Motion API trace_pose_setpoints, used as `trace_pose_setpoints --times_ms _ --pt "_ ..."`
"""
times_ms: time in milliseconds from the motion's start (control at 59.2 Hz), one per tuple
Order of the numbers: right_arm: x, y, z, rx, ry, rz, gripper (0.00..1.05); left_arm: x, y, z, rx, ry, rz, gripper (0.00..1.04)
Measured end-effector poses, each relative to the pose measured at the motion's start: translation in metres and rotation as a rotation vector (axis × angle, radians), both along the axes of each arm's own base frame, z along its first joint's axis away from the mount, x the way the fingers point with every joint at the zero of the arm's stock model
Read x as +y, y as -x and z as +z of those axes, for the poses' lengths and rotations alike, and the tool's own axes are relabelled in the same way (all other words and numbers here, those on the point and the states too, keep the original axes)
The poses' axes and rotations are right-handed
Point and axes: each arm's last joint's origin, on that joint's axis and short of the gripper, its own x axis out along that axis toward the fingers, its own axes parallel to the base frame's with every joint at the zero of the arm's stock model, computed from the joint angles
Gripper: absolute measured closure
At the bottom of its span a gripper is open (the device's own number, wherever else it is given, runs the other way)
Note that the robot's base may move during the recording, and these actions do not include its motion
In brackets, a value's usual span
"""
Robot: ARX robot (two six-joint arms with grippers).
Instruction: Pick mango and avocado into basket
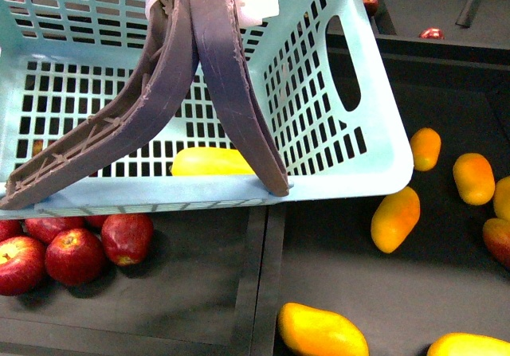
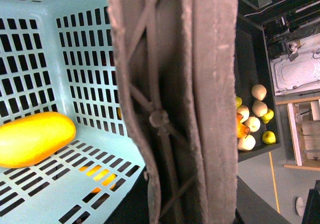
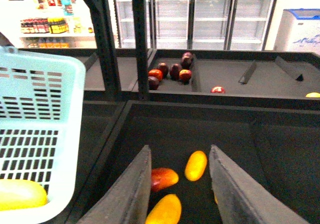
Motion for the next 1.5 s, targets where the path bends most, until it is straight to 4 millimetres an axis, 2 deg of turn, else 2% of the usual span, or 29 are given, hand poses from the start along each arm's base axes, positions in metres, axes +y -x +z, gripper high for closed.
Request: trace_pose_setpoints --times_ms 34,85,135,270,321,389,1504 --pt "-0.0015 0.0001 0.0001 -0.002 0.000 -0.016 0.56 0.0000 0.0000 0.0000 0.000 0.000 0.000 0.88" --pt "-0.0023 0.0001 0.0001 -0.001 0.001 -0.017 0.42 0.0000 0.0000 0.0000 0.000 0.000 -0.001 0.88" --pt "-0.0023 0.0001 0.0000 -0.001 0.001 -0.016 0.36 0.0000 0.0000 0.0000 0.000 0.000 -0.001 0.88" --pt "-0.0025 0.0001 0.0000 -0.001 0.001 -0.018 0.11 0.0000 0.0000 0.0000 0.000 0.000 0.000 0.88" --pt "-0.0025 0.0001 0.0000 -0.001 0.001 -0.018 0.06 0.0000 0.0000 0.0000 0.000 0.000 0.000 0.88" --pt "-0.0025 0.0001 0.0000 -0.001 0.002 -0.018 0.08 0.0000 0.0000 0.0000 0.000 0.000 0.000 0.88" --pt "-0.0027 0.0002 -0.0018 0.005 0.003 -0.019 0.08 -0.0002 0.0001 0.0000 0.001 0.002 -0.004 0.88"
